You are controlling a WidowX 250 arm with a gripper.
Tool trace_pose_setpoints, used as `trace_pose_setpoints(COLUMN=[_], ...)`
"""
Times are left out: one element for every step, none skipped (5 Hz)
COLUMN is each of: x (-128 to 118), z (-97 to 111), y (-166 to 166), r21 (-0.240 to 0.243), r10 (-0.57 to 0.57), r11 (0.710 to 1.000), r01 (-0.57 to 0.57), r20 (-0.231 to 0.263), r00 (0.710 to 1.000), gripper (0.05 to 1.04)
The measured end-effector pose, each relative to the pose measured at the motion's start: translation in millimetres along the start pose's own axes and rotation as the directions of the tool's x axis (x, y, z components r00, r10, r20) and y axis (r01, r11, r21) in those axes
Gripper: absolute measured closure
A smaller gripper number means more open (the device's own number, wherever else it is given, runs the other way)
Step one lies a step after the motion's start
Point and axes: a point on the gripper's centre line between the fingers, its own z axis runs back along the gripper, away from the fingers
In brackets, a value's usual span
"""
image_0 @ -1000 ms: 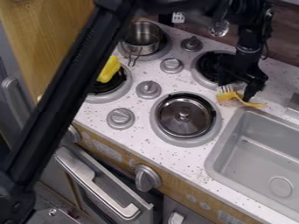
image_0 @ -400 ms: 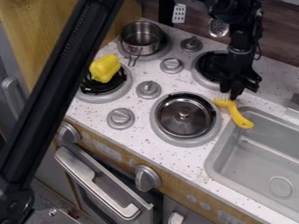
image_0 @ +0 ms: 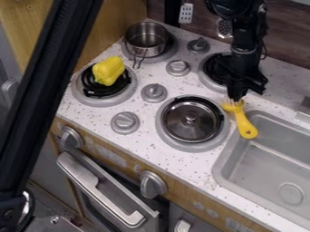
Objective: Put the yellow brush in between the bottom right burner and top right burner
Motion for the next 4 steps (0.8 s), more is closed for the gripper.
trace_pose_setpoints(x=[2.6,27.3,49.6,63.7], z=[2.0,19.8,32.4,27.5], y=[1.4,9.7,23.7,40.1], r21=[0.002,0.023,0.057,0.086], r10=[-0.054,-0.105,-0.121,-0.119], r11=[0.999,0.994,0.992,0.991], r01=[0.053,0.103,0.113,0.104], r20=[0.017,0.104,0.169,0.182], r00=[0.998,0.989,0.978,0.976], gripper=[1.028,1.028,1.028,1.028])
